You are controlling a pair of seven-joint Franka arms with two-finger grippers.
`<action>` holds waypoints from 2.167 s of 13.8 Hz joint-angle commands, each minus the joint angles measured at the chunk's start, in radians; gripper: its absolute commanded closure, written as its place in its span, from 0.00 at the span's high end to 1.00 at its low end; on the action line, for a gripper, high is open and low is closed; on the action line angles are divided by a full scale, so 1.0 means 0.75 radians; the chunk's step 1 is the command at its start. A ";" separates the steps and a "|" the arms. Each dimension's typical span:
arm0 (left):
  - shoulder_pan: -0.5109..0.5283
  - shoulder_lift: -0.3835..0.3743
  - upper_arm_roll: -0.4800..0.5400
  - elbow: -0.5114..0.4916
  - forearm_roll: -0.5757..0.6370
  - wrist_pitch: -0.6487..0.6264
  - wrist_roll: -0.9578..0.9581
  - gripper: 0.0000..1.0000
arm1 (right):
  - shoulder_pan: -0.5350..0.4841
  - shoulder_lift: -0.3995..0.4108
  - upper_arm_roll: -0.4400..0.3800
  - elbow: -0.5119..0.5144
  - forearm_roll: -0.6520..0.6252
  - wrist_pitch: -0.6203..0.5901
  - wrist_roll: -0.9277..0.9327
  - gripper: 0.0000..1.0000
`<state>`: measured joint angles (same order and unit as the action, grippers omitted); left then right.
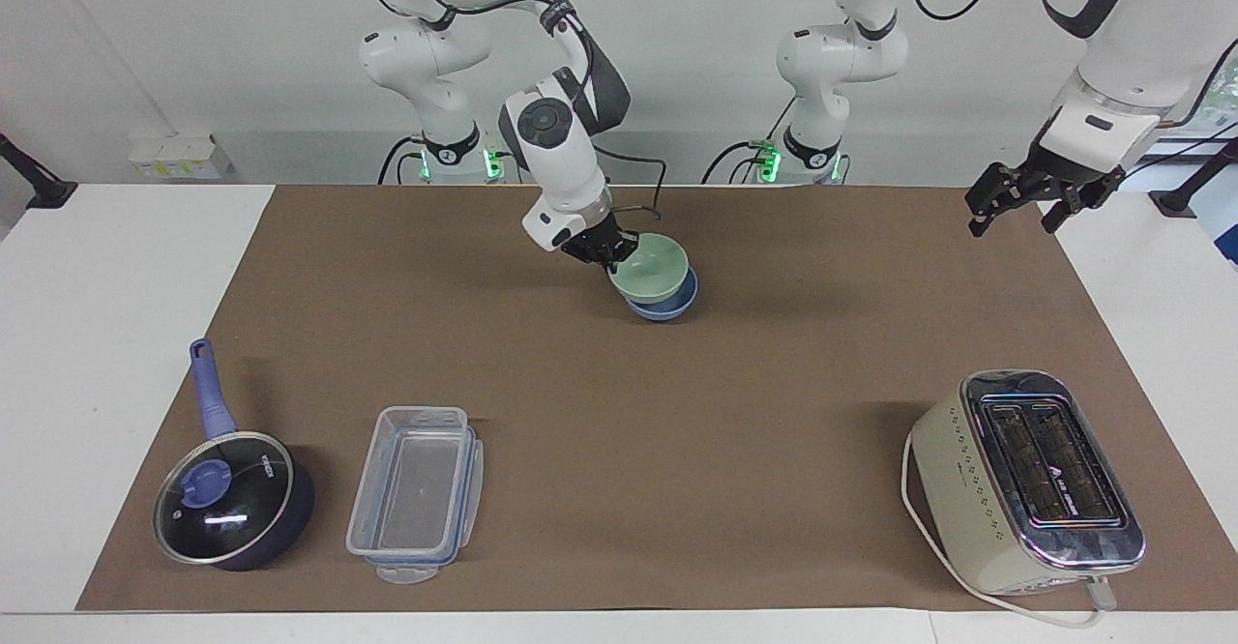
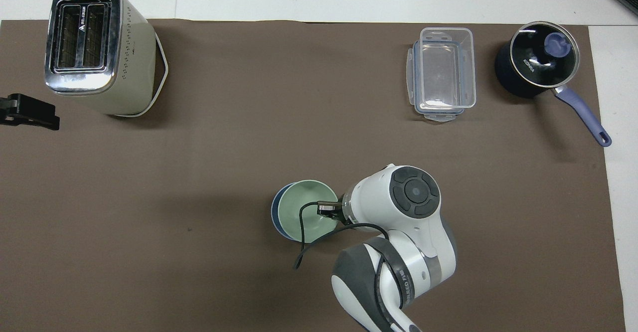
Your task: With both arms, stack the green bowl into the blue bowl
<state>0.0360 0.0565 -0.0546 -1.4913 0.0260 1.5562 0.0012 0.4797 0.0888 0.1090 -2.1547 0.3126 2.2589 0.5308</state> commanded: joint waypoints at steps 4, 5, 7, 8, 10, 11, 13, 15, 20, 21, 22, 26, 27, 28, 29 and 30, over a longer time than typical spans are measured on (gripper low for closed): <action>0.007 0.004 -0.003 0.007 -0.006 -0.007 -0.012 1.00 | 0.056 0.010 0.006 -0.015 0.039 0.013 0.061 0.00; 0.007 0.004 -0.003 0.007 -0.006 -0.007 -0.012 1.00 | 0.058 0.019 0.006 -0.007 0.039 0.015 0.059 0.00; 0.007 0.004 -0.003 0.007 -0.006 -0.007 -0.012 1.00 | 0.058 0.019 0.004 -0.009 0.039 0.025 0.051 0.00; 0.007 0.004 -0.003 0.007 -0.006 -0.007 -0.012 1.00 | 0.058 0.027 0.004 -0.009 0.037 0.027 0.047 0.00; 0.007 0.004 -0.003 0.007 -0.006 -0.007 -0.012 1.00 | 0.056 0.037 0.002 -0.005 0.021 0.030 0.043 0.00; 0.007 0.004 -0.003 0.007 -0.006 -0.007 -0.012 1.00 | 0.052 0.039 0.002 -0.003 0.015 0.030 0.043 0.00; 0.007 0.004 -0.003 0.007 -0.006 -0.007 -0.012 1.00 | 0.046 0.049 0.002 0.001 0.015 0.078 0.041 0.00; 0.007 0.004 -0.003 0.007 -0.006 -0.007 -0.012 1.00 | 0.044 0.055 0.002 0.001 0.015 0.107 0.041 0.00; 0.007 0.004 -0.003 0.007 -0.006 -0.007 -0.012 1.00 | 0.044 0.080 0.000 -0.001 0.011 0.146 0.035 0.00; 0.007 0.004 -0.003 0.007 -0.006 -0.007 -0.012 1.00 | 0.044 0.078 0.000 -0.003 0.011 0.144 0.033 0.00; 0.007 0.004 -0.003 0.007 -0.006 -0.007 -0.012 1.00 | 0.044 0.078 0.000 -0.003 0.011 0.144 0.033 0.00; 0.007 0.004 -0.003 0.007 -0.006 -0.007 -0.012 1.00 | 0.042 0.068 -0.002 0.009 -0.040 0.120 0.037 0.54; 0.007 0.004 -0.003 0.007 -0.006 -0.007 -0.012 1.00 | 0.042 0.056 -0.002 0.014 -0.038 0.111 0.043 0.60; 0.007 0.004 -0.003 0.007 -0.006 -0.007 -0.012 1.00 | 0.039 0.045 -0.004 0.018 -0.038 0.107 0.047 0.68; 0.007 0.004 -0.003 0.007 -0.006 -0.007 -0.012 1.00 | 0.039 0.029 -0.006 0.018 -0.038 0.105 0.051 0.73; 0.007 0.004 -0.003 0.007 -0.006 -0.007 -0.012 1.00 | 0.037 0.009 -0.010 0.018 -0.038 0.093 0.053 0.75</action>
<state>0.0360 0.0566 -0.0546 -1.4913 0.0260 1.5562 0.0011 0.5181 0.1302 0.1031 -2.1423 0.3011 2.3506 0.5615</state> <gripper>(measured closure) 0.000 0.308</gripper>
